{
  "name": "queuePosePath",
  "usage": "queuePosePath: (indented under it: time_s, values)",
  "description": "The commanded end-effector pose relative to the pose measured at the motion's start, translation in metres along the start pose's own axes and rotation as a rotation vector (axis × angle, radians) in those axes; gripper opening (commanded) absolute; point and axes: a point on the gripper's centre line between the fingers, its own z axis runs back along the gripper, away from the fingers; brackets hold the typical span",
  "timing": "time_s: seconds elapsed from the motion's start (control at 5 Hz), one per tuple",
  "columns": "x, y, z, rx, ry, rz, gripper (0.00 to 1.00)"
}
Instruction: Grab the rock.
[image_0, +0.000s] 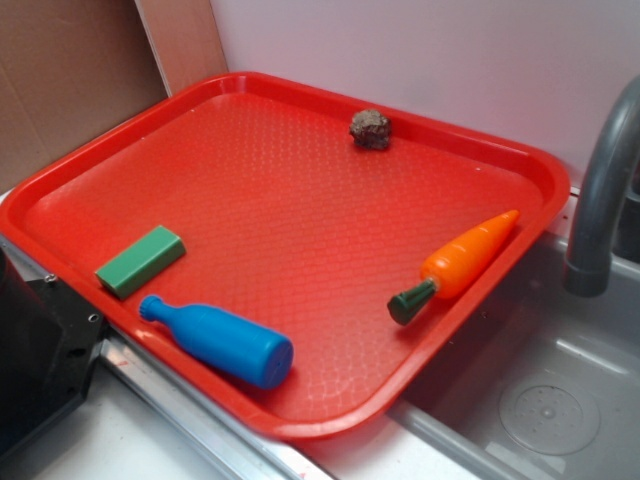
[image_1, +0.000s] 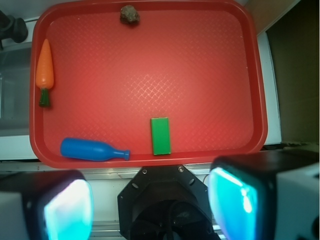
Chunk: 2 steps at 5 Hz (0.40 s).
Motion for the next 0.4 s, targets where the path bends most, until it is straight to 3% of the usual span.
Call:
queuePosePath:
  time_s: [0.0, 0.2]
  values:
    - [0.0, 0.0, 0.0, 0.0, 0.0, 0.0, 1.0]
    - [0.026, 0.012, -0.052, 0.087, 0.059, -0.012, 1.0]
